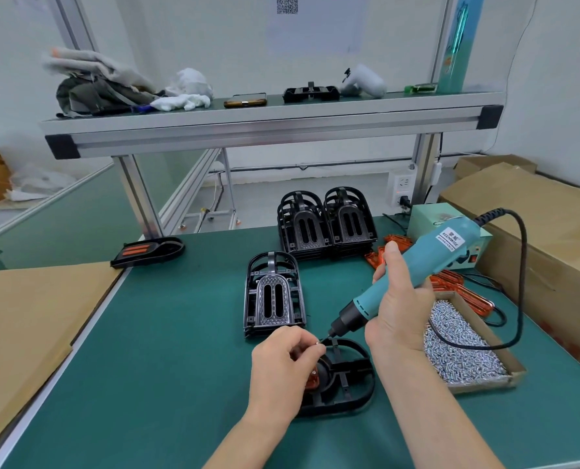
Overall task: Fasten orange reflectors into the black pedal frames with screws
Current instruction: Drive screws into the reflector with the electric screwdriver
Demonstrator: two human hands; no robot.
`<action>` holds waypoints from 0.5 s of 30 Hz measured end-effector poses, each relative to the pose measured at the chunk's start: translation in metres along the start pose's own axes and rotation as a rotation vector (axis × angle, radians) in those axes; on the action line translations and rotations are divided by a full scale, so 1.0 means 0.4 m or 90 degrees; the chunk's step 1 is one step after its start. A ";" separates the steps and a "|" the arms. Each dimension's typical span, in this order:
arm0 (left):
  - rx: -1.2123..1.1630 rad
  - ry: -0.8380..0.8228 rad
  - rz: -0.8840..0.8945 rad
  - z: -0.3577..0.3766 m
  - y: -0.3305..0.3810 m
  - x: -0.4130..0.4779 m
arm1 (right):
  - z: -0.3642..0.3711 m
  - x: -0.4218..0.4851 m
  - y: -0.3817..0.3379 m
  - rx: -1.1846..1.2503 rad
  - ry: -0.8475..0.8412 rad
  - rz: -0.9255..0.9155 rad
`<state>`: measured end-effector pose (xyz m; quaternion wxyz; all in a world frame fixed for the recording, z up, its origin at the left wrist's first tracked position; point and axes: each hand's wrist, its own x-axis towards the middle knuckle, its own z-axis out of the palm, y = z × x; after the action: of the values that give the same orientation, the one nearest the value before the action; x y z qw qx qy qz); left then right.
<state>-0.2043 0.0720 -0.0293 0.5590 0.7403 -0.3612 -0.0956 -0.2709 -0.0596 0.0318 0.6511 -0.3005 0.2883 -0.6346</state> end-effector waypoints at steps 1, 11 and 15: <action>0.008 0.003 0.006 0.000 -0.001 0.001 | 0.001 -0.002 0.001 -0.001 -0.001 0.001; 0.035 0.025 0.039 -0.003 -0.018 -0.004 | 0.005 -0.012 0.006 -0.023 0.004 0.001; 0.039 0.027 0.049 -0.006 -0.020 -0.001 | 0.006 -0.015 0.010 -0.020 0.007 0.009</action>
<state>-0.1999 0.0749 -0.0359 0.5469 0.7446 -0.3799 -0.0470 -0.2667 -0.0535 0.0303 0.6489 -0.3051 0.3042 -0.6271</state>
